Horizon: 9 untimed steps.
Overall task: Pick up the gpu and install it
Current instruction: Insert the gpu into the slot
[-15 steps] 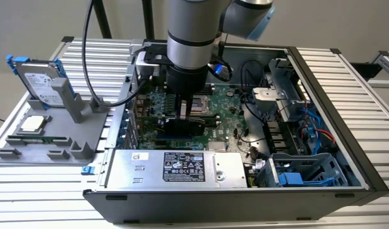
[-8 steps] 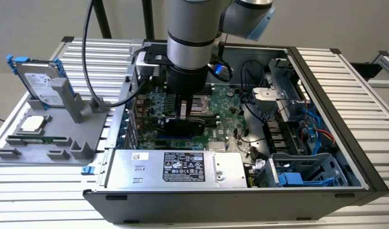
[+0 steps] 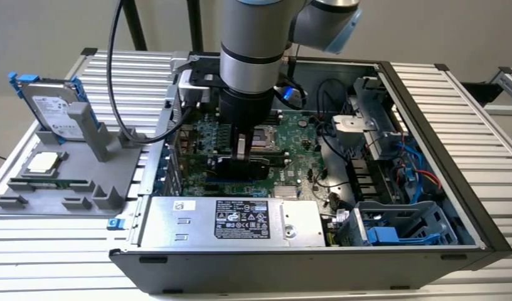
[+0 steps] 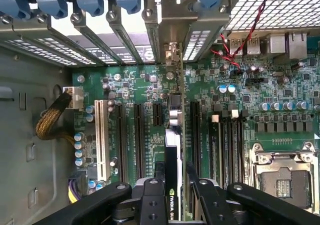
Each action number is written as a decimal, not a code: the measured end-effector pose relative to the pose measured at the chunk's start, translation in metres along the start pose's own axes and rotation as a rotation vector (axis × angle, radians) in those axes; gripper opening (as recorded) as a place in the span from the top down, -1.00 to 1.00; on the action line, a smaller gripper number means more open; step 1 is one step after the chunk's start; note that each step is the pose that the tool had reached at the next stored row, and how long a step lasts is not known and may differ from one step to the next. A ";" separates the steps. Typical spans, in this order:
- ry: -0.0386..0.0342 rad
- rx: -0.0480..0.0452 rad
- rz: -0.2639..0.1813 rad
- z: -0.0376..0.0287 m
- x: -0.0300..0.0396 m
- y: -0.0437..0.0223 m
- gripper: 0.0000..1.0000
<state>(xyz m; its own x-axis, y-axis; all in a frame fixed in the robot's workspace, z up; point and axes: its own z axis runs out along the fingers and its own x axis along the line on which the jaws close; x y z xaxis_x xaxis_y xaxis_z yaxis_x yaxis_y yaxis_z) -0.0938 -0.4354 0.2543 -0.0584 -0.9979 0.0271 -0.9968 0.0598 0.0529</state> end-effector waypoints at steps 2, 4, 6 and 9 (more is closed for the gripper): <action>0.0001 -0.0001 0.000 0.0008 0.0000 -0.0001 1.00; 0.0002 -0.0002 0.000 0.0023 0.0000 -0.0002 1.00; 0.0002 -0.0001 0.000 0.0037 -0.0001 -0.0002 1.00; 0.0004 -0.0002 0.000 0.0041 -0.0001 -0.0003 1.00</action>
<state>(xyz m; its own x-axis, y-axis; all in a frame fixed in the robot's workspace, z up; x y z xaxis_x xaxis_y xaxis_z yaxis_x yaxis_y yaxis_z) -0.0938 -0.4355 0.2502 -0.0583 -0.9979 0.0275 -0.9968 0.0597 0.0531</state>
